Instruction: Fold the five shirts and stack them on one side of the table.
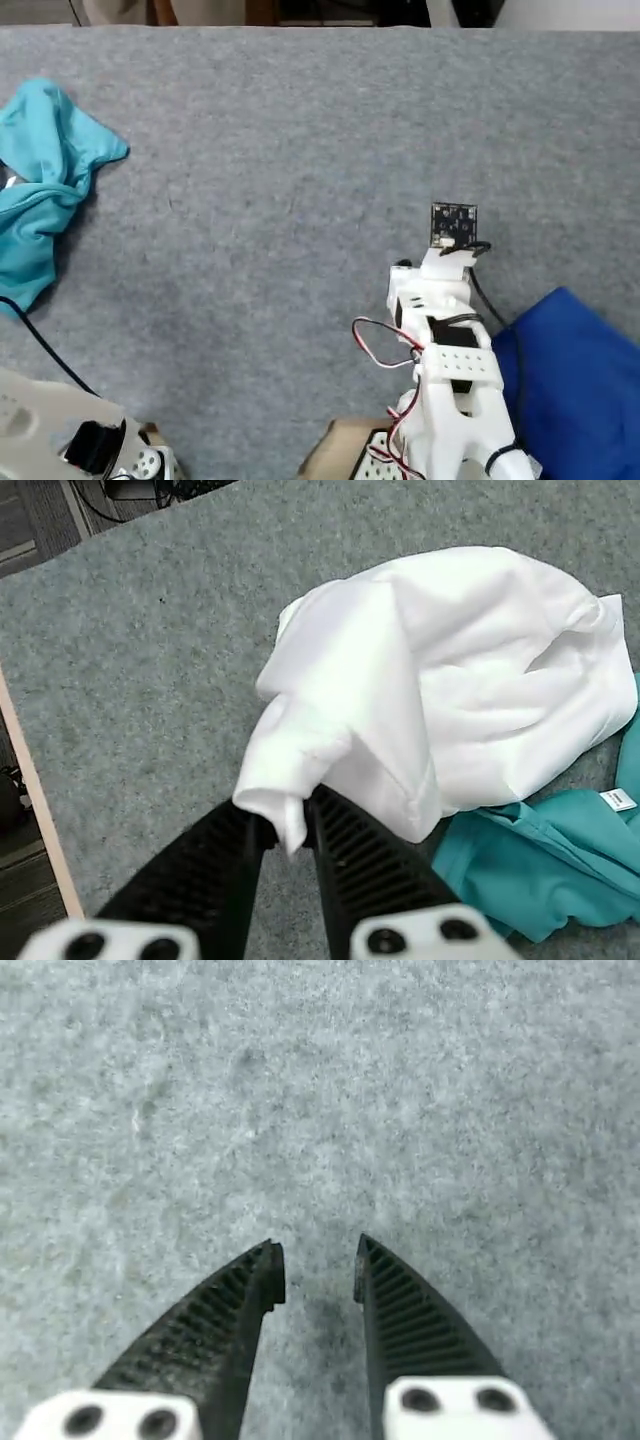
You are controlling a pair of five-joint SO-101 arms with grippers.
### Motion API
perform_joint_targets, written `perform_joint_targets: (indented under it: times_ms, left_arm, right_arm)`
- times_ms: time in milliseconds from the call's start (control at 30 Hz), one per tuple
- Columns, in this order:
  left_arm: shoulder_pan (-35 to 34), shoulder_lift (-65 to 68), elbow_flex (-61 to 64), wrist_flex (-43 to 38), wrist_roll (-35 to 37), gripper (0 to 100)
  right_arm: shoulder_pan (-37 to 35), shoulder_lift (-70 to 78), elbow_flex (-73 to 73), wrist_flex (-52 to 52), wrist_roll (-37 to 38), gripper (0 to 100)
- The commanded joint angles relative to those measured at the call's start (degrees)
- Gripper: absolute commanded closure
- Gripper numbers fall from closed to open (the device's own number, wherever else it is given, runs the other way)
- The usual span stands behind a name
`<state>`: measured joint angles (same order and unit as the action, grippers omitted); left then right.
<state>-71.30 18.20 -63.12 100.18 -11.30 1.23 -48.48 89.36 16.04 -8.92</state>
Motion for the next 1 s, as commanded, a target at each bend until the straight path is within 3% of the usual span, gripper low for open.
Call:
perform_joint_targets:
  times_ms: [0, 567, 800, 967]
  left_arm:
    - [-1.0, -4.4, -1.8, 0.6, -0.3, 98]
    - [0.3, -26.0, -1.1, 0.6, -0.3, 98]
    - [3.0, -30.1, 3.6, 0.5, -0.7, 98]
    - [2.6, -30.2, 3.8, 0.2, -4.8, 98]
  right_arm:
    - [-0.3, -0.2, 0.1, -1.5, -0.4, 87.5]
    - [-0.3, -0.2, 0.1, -1.5, -0.4, 87.5]
    - [-0.3, -0.2, 0.1, -1.5, -0.4, 87.5]
    - [-0.3, -0.2, 0.1, -1.5, -0.4, 87.5]
